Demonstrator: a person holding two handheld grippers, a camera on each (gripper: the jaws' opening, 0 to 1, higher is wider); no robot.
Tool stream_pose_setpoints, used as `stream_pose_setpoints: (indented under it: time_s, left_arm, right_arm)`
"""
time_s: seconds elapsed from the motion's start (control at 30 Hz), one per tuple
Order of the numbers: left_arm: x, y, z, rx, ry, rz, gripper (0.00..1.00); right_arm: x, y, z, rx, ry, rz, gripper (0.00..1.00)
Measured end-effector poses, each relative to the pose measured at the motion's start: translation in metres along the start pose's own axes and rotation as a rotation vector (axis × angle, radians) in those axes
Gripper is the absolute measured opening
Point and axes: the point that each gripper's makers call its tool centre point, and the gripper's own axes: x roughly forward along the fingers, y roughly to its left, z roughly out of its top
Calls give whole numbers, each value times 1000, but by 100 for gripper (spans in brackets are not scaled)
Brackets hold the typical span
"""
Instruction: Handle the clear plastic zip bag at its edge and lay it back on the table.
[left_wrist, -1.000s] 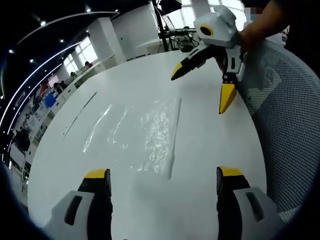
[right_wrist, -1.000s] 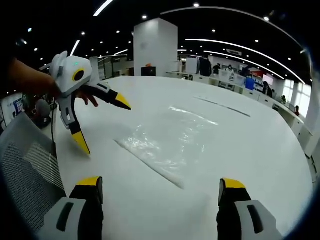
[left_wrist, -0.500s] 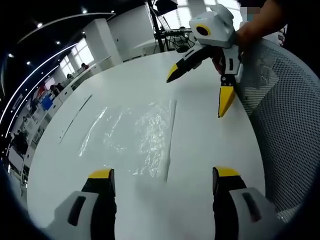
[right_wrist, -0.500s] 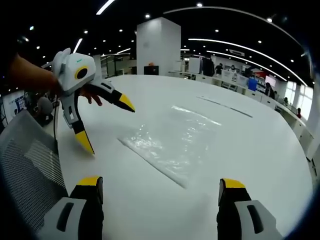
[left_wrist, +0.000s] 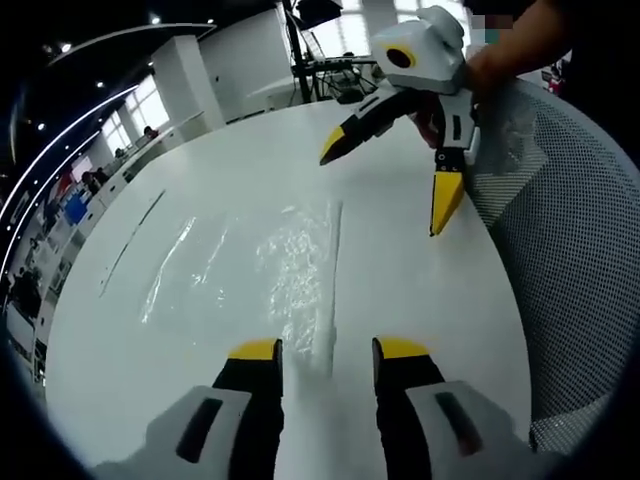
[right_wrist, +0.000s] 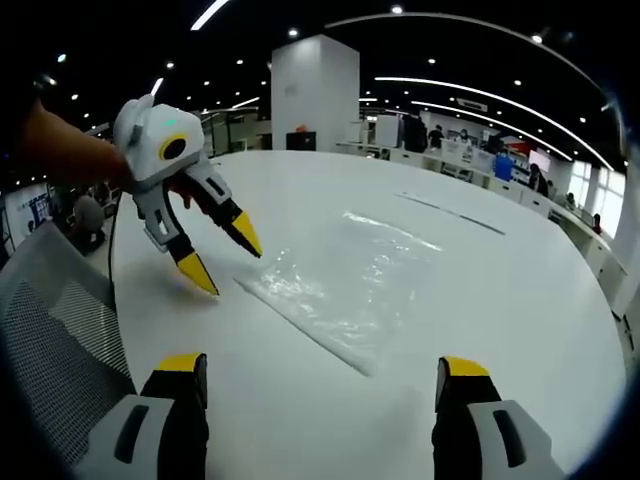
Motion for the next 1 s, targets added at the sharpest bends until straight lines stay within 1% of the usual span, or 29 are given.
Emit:
stream_pose_setpoints:
  time_s: [0.07, 0.17, 0.23, 0.37, 0.5, 0.53, 0.73, 0.9, 1.0]
  left_arm:
    - [1, 1, -1, -7, 3, -7, 27]
    - [2, 3, -2, -29, 7, -15, 26]
    - [3, 3, -3, -28, 10, -14, 25]
    - [4, 2, -6, -29, 14, -26, 17]
    - [7, 0, -9, -25, 26, -38, 14]
    - [7, -1, -9, -36, 14, -45, 13]
    - [9, -1, -8, -51, 21, -59, 6]
    - [9, -2, -7, -69, 18, -65, 3]
    - [9, -3, -6, -82, 17, -63, 2]
  right_arm:
    - [0, 0, -1, 0, 2, 1, 95]
    - [1, 0, -1, -2, 3, 1, 95]
    - [1, 0, -1, -3, 5, 1, 95]
    - [1, 0, -2, -2, 7, 1, 94]
    - [1, 1, -3, -6, 12, 6, 93]
    - [1, 2, -2, -7, 12, 8, 93]
    - [1, 4, -1, -18, 11, 15, 91]
    - [1, 8, 1, -36, 7, 18, 89]
    - [2, 14, 5, -57, 2, 25, 87]
